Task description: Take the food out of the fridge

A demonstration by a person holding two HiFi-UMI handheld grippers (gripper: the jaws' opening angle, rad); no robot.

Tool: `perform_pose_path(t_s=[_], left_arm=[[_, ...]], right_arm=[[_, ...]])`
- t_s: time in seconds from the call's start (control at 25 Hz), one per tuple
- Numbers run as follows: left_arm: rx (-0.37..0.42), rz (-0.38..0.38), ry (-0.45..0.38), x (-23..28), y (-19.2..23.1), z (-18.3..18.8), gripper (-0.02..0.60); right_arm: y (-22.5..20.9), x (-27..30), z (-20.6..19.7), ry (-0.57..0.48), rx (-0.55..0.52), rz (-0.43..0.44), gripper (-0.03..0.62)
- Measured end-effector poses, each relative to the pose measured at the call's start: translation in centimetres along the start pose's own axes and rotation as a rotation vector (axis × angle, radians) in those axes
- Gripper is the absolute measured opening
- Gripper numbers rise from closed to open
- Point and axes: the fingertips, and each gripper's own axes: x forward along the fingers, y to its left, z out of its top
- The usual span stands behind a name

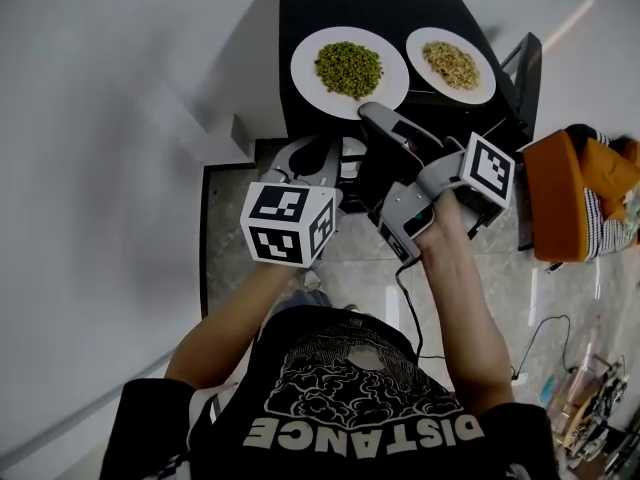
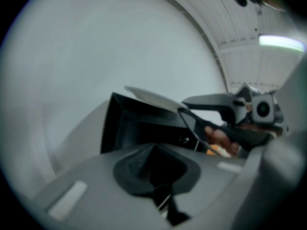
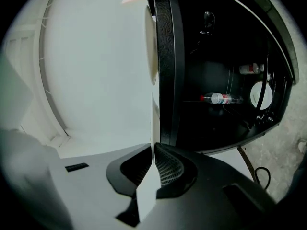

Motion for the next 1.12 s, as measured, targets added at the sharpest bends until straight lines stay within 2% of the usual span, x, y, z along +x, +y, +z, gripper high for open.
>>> perform_pose_path(t_s=[0.48,0.92,1.12], left_arm=[[0.013,-0.037,0.005,-1.0,-1.6,-0.3,0.002],[0.002,-0.006,0.005,-0.8,-0.5,-0.5,0.002],[0.003,0.017,-0.007,-1.4,-1.6,-1.2,0.002]], right_arm=[[1.2,0.5,-0.1,-0.043,0.047,0.036,0.011],[0.9,0.4,0.3,-0.024,0.003,0.092,0.023],[0.3,-2.6,0.6,-0.044,-0.095,0.084,0.021]])
